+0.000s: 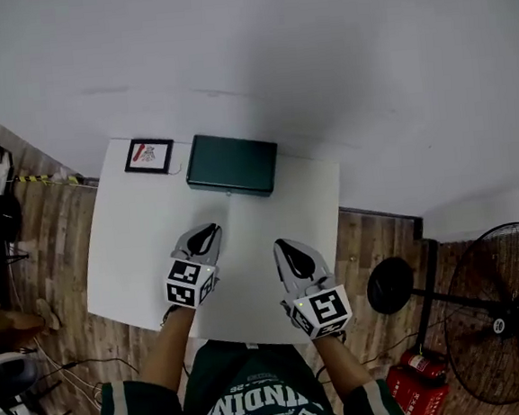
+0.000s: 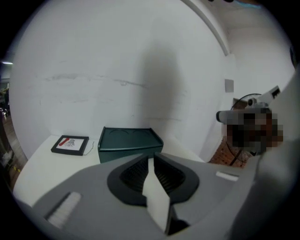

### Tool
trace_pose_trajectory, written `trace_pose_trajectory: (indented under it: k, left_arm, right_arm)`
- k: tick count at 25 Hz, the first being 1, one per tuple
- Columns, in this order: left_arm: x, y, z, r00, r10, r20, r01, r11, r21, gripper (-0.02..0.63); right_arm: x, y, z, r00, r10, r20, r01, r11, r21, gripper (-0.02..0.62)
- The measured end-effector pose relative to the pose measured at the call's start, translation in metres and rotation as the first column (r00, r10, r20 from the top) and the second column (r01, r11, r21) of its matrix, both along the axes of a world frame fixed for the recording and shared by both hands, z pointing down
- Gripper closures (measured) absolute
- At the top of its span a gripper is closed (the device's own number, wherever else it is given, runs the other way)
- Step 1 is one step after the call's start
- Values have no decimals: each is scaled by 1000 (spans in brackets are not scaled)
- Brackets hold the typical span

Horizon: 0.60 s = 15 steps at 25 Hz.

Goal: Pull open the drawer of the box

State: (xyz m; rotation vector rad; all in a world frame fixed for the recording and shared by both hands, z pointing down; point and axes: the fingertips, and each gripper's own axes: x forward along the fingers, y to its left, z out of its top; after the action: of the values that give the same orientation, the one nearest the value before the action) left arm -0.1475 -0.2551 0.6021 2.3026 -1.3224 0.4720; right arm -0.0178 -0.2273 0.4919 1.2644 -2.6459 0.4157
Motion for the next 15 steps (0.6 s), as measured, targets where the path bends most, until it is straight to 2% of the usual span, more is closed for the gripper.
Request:
trace_pose_trajectory:
  k: [6,8,10,15]
  left_arm:
    - [3,-34,43,997,-47,-53,41,993,-107,531]
    - [6,-44,56,997,-51,-60,42,989,-143,491]
    - [11,-53,69,995,-59,-78,44,982,-186,448]
    - [10,-80,98,985,-135,-109,100,955,-279,448]
  right_arm:
    - [9,-12,20,999,35,-26,-36,998,-47,595]
    - [11,-13,26,999,44,-31,-46,997,-61,595]
    - [17,-13,31,998,58,-35,-60,995,-75,595]
    - [28,-12,43,995,90,-39,-94,989,-111,594]
